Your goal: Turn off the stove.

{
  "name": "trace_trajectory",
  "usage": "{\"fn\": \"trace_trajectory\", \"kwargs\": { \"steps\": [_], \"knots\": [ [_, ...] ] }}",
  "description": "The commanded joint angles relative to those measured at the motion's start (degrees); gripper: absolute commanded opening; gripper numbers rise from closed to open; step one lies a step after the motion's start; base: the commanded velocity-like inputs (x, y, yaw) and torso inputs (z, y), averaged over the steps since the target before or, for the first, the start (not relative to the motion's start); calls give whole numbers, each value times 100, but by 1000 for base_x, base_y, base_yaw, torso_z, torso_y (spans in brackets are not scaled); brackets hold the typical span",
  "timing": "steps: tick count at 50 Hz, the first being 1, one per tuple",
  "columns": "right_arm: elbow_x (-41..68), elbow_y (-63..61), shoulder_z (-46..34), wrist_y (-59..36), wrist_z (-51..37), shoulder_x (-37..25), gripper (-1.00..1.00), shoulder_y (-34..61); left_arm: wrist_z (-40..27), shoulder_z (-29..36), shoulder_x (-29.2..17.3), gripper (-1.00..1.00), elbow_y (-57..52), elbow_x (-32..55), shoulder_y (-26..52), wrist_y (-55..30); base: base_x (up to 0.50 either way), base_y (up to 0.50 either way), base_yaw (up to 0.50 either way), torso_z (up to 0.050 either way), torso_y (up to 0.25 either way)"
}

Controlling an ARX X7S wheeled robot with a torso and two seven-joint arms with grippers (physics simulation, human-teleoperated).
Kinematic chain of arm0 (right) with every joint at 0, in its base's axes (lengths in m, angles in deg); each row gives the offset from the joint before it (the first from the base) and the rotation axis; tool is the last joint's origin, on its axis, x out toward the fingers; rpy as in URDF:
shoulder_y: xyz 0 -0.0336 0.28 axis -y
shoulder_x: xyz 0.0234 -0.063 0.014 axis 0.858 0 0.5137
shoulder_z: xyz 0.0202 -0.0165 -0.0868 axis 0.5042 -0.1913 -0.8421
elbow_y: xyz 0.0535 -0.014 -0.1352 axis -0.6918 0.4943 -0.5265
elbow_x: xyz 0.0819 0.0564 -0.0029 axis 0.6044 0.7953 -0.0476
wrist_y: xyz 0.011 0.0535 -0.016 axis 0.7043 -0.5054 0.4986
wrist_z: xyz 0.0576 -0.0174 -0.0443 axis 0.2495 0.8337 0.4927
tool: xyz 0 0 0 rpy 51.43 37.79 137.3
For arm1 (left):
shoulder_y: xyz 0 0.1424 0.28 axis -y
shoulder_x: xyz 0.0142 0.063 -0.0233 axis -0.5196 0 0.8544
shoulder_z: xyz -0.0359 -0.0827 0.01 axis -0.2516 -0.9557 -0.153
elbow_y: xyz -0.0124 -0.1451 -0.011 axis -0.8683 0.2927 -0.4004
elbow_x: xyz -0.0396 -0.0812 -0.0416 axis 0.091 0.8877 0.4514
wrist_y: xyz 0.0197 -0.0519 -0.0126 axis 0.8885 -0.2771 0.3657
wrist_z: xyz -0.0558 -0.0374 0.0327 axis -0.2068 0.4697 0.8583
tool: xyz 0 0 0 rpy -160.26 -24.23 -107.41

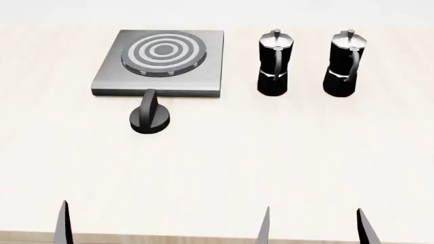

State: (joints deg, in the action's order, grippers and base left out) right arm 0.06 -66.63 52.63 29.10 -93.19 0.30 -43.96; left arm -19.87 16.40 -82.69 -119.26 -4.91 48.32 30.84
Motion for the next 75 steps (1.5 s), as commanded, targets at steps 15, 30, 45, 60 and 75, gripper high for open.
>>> {"fn": "trace_trajectory", "kwargs": {
  "steps": [15,30,45,60,75],
  "knots": [
    [220,-97,9,-6,-75,-92,100,-22,-126,58,-103,100,-99,69,-24,-6,15,0,0,0,0],
    [315,-127,-3,-37,-132,-154,100,-21,-188,100,-154,100,-81,104,-3,-15,164,0,0,0,0],
    [358,-141,-38,-53,-195,-224,100,-22,-265,125,-208,100,-95,142,-5,-12,191,0,0,0,0],
    [434,-131,-80,-77,-244,-277,100,-5,-365,205,-287,100,-104,181,9,-33,191,0,0,0,0],
    [517,-121,-74,-82,-307,-324,100,23,-450,265,-345,100,-103,228,55,-69,192,0,0,0,0]
  ]
}}
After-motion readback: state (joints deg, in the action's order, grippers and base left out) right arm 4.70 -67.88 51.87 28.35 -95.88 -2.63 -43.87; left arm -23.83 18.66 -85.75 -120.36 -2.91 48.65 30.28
